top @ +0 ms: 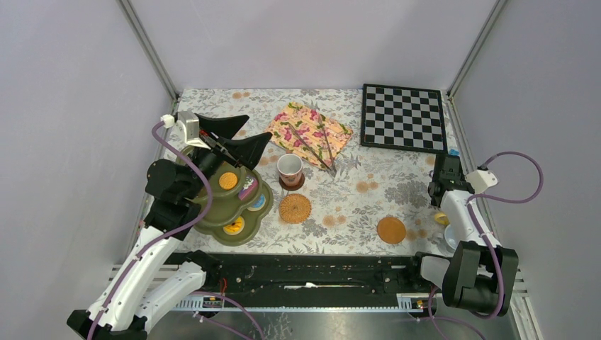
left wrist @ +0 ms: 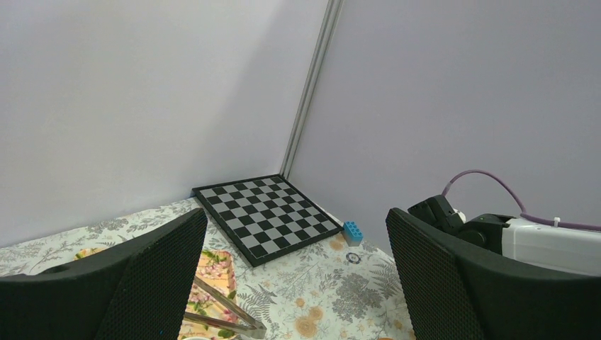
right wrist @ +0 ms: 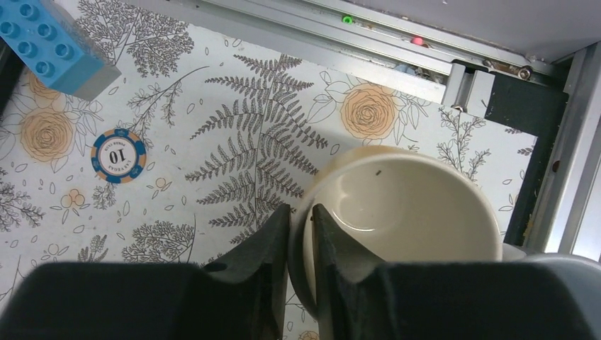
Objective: Serve the afternoon tea
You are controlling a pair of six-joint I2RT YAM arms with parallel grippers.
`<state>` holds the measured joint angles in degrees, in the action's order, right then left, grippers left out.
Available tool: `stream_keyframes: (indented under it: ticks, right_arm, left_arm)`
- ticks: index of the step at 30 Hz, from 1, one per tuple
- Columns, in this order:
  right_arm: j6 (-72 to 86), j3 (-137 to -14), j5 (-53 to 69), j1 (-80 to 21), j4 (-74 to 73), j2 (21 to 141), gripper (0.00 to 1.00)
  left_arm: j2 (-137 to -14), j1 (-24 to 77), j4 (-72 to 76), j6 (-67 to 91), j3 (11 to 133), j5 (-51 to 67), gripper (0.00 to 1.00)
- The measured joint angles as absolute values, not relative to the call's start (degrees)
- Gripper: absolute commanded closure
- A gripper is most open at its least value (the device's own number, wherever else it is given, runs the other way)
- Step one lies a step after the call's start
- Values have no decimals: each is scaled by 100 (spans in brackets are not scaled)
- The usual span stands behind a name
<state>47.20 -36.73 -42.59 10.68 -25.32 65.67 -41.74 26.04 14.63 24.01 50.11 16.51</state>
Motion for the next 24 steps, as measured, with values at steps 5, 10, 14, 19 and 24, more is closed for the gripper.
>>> stream_keyframes:
  ticks: [5,10,14,19,24]
  right_arm:
    - [4665,-3667,-4368,1072,-2482,6589,92]
    - [4657,-3667,-4434,1072,-2475,6598,100]
    - [4659,-3669,-4495,1072,-2467,6617,100]
    - [4639,-3730,-4604,1081,-2480,6639,100]
    - [4460,-3883,-4744,1090,-2405,6558,100]
  left_arm:
    - [-4174,2615,1463,2399,5011,1651,1]
    - [-4174,2620,1466,2401,5011,1651,1]
    - [-4174,2620,1463,2399,5011,1651,1]
    - [-4174,2622,1463,2399,5011,1651,1]
    - [-4174,2624,1463,2399,5011,1651,1]
